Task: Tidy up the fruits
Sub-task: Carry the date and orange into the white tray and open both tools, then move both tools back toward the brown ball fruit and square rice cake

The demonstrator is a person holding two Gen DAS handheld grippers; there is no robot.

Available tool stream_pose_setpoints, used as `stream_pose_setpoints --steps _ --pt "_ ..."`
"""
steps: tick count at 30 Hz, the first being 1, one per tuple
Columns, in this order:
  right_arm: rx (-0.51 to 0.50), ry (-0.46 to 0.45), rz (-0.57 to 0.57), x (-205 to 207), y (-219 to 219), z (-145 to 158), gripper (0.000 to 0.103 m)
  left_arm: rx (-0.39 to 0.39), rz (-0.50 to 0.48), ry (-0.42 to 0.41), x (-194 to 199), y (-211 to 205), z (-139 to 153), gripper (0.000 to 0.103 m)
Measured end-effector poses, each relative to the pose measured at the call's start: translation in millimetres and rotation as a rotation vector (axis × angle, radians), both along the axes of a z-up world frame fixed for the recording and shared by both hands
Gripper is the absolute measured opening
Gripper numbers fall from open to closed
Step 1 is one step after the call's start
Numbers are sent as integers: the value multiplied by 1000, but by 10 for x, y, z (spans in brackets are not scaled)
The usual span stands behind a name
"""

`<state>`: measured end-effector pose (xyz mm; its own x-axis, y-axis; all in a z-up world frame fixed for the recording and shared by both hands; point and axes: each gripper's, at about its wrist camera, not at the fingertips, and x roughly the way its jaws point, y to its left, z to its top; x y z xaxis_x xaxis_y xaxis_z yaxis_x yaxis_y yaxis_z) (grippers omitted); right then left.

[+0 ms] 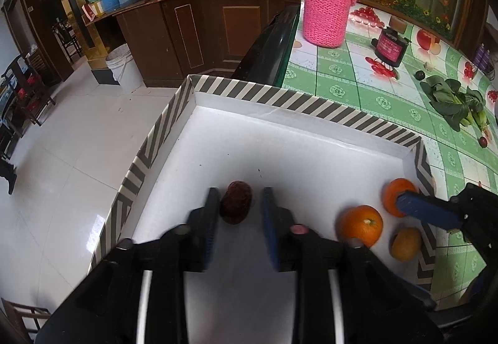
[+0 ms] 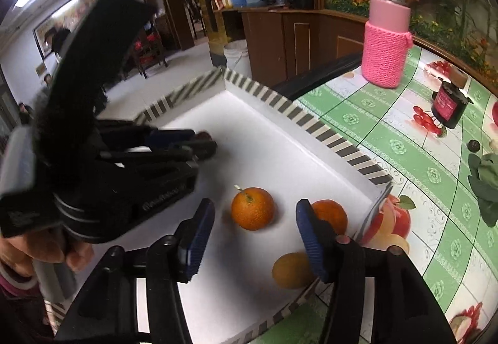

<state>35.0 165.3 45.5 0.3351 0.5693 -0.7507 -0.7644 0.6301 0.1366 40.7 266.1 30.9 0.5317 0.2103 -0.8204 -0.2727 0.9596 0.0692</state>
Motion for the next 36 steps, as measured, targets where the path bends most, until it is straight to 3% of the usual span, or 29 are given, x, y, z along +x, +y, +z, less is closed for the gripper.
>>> stream_pose_setpoints --steps 3,6,15,26,30,36 --pt "-9 -33 -18 -60 -64 89 65 30 18 -32 -78 -24 71 60" --pt "-13 -66 -33 -157 -183 171 73 26 14 -58 -174 -56 142 73" --pt "-46 -182 -96 -550 -717 332 74 2 -65 -118 -466 -496 303 73" --pt "-14 -201 -293 -872 -1940 437 79 -60 -222 -163 -708 -1242 416 73" --pt "14 -163 -394 -942 -2502 423 83 -71 -270 -161 -742 -1493 415 73" --pt "-39 -124 -504 -981 -3047 266 83 -69 -356 -122 -700 -1879 317 73"
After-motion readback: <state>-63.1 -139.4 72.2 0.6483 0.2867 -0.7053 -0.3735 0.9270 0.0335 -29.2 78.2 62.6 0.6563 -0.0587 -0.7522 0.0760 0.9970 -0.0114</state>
